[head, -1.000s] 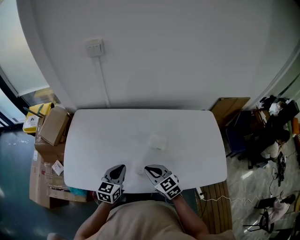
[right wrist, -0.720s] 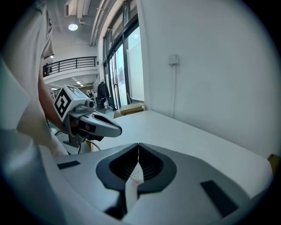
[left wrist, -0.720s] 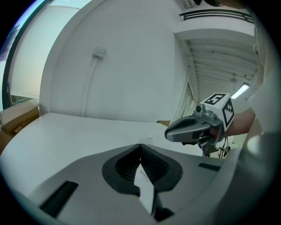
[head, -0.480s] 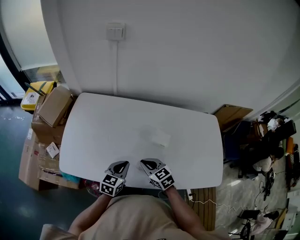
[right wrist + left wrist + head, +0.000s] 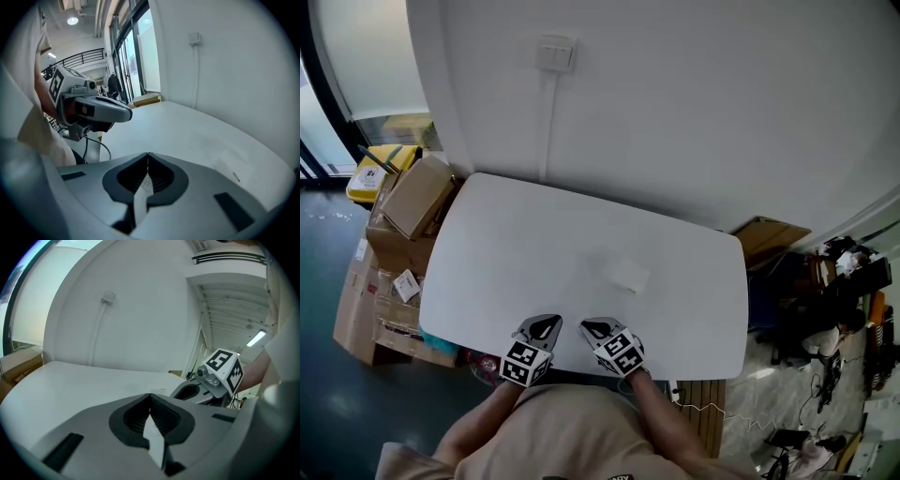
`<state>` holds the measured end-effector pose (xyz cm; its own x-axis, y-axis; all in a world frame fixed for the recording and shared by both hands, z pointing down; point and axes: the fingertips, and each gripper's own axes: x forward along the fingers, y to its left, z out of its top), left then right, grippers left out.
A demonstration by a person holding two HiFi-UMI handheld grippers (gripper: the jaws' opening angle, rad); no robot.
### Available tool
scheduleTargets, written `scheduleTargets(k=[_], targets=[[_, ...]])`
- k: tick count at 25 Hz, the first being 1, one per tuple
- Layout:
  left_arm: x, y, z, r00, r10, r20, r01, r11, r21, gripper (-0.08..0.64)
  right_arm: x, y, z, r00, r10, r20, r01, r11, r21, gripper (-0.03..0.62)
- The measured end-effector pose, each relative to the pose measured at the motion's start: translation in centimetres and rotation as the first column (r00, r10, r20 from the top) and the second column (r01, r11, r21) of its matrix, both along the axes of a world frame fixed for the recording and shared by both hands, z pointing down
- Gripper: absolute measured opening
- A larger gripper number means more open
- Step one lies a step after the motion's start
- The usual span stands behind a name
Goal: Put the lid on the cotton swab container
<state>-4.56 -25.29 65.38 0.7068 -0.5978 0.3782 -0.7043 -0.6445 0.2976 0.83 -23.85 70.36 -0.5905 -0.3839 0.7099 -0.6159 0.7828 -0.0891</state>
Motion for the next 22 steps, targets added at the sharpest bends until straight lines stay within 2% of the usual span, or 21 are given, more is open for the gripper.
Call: scheduleTargets(k=[12, 18, 22], targets=[[0.5, -0.8, -0.5, 1.000, 0.010, -0.019, -0.010, 1.000, 0.014, 0.014, 0.2, 0.6, 1.4, 0.999, 0.003, -0.034, -0.004, 0.999, -0.040, 0.017], [0.7, -0.6, -0.5, 1.000, 0.010, -0.026, -0.009, 1.000, 0.006, 0.013, 0.1, 0.6, 2.1, 0.992, -0.017, -0.127, 0.007, 0.997, -0.074, 0.018], [0.7, -0.5, -0.5, 1.000, 0.011, -0.024, -0.010, 1.000, 0.009, 0.013, 0.0, 0.4, 1.9, 0.991, 0.011, -0.131, -0.027, 0.992, -0.123, 0.017]])
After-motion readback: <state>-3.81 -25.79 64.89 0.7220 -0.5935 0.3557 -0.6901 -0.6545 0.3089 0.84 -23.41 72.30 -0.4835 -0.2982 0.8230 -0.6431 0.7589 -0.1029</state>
